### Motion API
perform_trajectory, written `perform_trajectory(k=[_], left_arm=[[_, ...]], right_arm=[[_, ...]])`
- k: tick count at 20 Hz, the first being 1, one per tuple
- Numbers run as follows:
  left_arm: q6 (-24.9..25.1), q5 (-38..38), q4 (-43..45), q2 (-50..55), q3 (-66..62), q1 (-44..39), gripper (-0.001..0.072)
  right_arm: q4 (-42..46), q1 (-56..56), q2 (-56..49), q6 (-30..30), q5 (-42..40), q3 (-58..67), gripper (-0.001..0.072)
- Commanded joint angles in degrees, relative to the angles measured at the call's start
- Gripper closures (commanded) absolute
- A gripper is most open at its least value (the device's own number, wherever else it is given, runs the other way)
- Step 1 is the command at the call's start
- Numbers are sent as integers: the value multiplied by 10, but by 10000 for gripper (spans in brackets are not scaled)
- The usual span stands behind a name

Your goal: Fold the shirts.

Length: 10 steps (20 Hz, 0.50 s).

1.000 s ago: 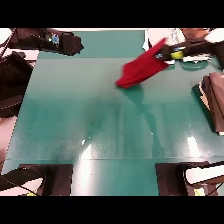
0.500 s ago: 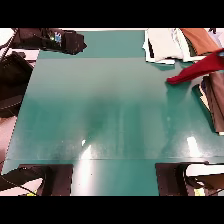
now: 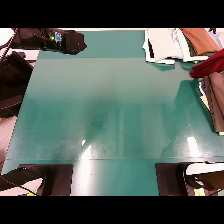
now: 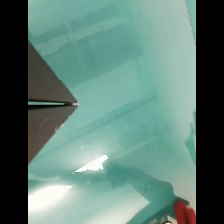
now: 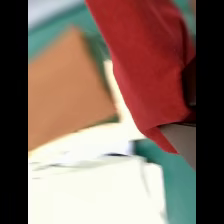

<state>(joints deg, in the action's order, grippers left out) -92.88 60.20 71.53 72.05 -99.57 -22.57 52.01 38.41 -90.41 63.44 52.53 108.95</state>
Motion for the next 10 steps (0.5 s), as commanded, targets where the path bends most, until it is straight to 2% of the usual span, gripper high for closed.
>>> perform_trajectory(k=[1, 4, 8, 10], left_arm=[[-1, 3, 0, 0, 0, 0, 683], [-1, 5, 0, 0, 0, 0, 683], [-1, 11, 0, 1, 0, 0, 682], [-1, 11, 0, 1, 0, 0, 682]], right_arm=[[2, 10, -7, -38, -30, 69, 695], [6, 26, 7, -55, -28, 77, 695], [15, 62, 59, -68, -8, -7, 695], [59, 80, 89, -68, 17, -57, 695]])
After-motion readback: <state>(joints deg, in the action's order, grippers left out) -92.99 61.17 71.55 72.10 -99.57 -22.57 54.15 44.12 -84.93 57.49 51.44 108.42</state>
